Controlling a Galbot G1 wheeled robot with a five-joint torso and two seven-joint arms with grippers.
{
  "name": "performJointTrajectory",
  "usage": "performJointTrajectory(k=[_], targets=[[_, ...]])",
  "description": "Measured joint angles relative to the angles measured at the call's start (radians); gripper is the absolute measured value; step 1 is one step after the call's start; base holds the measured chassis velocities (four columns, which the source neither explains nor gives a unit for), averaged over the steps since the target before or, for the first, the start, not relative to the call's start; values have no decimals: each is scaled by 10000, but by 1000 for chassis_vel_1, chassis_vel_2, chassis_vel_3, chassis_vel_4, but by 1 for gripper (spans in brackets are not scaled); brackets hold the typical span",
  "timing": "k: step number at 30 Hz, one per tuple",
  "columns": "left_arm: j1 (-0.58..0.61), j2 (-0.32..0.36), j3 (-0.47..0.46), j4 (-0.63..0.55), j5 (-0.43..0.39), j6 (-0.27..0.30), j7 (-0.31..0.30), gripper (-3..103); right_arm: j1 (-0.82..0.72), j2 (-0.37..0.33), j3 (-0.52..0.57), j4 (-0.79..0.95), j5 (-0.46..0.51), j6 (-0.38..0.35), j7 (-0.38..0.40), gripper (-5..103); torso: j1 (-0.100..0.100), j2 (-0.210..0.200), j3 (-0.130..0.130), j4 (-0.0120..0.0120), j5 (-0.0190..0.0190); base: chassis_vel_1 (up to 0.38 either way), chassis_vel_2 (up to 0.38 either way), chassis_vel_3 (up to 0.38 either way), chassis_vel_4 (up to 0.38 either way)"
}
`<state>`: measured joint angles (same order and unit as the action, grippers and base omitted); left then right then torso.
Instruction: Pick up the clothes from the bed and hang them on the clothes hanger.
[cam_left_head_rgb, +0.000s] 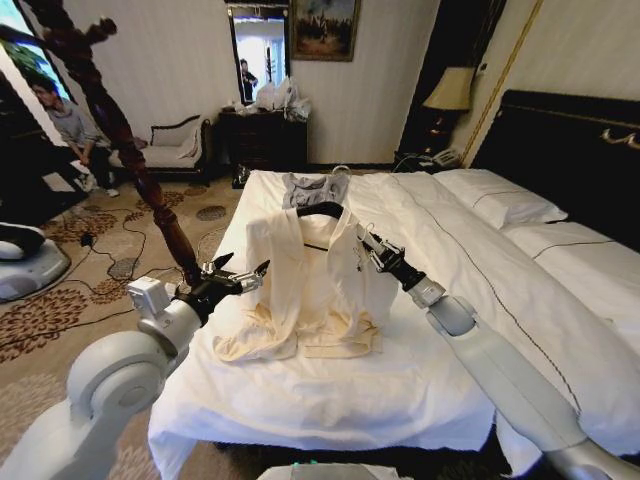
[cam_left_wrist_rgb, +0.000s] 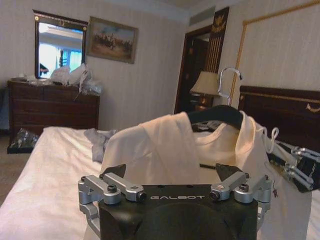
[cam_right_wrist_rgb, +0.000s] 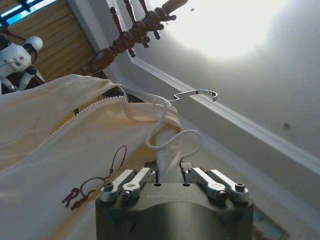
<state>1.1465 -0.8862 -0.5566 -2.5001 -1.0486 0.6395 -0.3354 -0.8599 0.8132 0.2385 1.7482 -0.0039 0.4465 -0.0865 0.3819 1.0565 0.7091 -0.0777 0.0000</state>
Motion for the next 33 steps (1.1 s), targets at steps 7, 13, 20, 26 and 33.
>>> performJointTrajectory(k=[7, 13, 20, 26, 33], targets=[[-570, -311, 209, 317, 34, 10, -14, 100, -118, -47, -98, 353, -445, -33, 163, 20, 0, 1, 0, -1, 0, 0, 0, 0, 0], [-850, -449, 267, 842, 137, 38, -41, 100, -225, 106, -385, 423, -387, 196, 112, 20, 0, 0, 0, -1, 1, 0, 0, 0, 0], [-892, -575, 388, 1260, 332, 83, -69, 100, -158, 185, -519, 590, -249, 296, 81, 20, 0, 0, 0, 0, 0, 0, 0, 0, 0], [-1025, -814, 665, 1469, 338, -33, -37, 96, -130, 231, -530, 685, -417, 373, 63, 20, 0, 0, 0, -1, -1, 0, 0, 0, 0], [-1193, -949, 938, 1441, 324, -84, 62, 75, -249, 336, -604, 572, -818, 563, -30, 20, 0, 0, 0, 0, 1, 0, 0, 0, 0]])
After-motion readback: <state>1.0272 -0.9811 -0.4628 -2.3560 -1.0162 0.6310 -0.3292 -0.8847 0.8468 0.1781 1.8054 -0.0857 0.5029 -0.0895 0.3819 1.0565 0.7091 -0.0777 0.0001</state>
